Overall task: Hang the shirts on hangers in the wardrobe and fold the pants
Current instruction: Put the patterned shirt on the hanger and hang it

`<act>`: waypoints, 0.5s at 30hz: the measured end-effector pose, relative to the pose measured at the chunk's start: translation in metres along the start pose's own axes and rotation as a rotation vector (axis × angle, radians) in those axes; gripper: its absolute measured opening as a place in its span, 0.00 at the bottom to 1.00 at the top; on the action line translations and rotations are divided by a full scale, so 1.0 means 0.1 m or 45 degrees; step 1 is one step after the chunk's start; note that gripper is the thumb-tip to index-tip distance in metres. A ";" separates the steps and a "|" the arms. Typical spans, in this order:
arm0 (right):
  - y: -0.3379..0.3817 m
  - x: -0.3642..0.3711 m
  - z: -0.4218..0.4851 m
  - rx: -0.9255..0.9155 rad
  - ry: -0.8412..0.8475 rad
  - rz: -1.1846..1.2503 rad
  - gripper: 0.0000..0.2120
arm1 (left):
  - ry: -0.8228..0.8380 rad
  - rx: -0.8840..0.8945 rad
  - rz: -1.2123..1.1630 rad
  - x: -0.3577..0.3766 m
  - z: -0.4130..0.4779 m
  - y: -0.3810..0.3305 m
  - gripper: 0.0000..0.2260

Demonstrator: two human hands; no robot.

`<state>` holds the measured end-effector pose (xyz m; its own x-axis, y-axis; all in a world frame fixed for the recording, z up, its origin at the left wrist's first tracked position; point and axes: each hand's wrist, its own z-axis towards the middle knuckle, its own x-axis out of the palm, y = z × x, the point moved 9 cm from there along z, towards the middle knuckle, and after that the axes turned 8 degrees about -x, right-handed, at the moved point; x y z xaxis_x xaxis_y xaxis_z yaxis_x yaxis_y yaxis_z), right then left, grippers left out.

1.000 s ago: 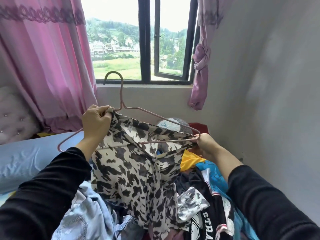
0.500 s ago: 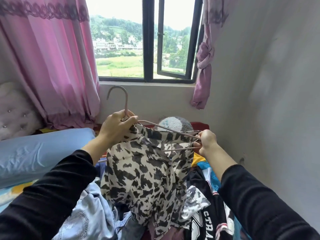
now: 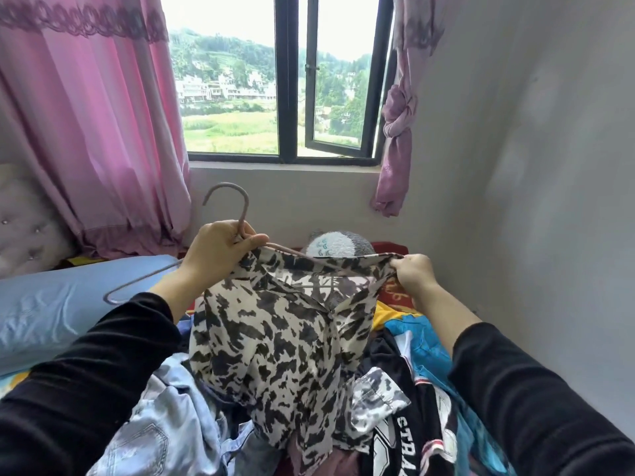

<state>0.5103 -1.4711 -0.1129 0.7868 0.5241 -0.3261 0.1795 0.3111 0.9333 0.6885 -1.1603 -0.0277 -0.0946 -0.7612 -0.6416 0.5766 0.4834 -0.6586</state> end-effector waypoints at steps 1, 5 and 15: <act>0.10 0.01 0.01 -0.016 0.009 0.067 0.18 | 0.016 0.031 0.081 0.04 0.00 -0.03 0.12; 0.73 0.20 -0.04 -0.099 0.197 0.266 0.14 | -0.049 0.086 0.168 0.06 0.02 -0.22 0.14; 1.62 0.60 -0.55 -0.505 0.888 0.052 0.10 | -0.293 0.101 0.059 -0.38 0.23 -0.78 0.16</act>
<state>0.5545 -1.3454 0.0106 0.2145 0.8749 -0.4343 -0.1673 0.4710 0.8662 0.6659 -1.1795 0.0574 0.1152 -0.8218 -0.5580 0.6386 0.4915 -0.5921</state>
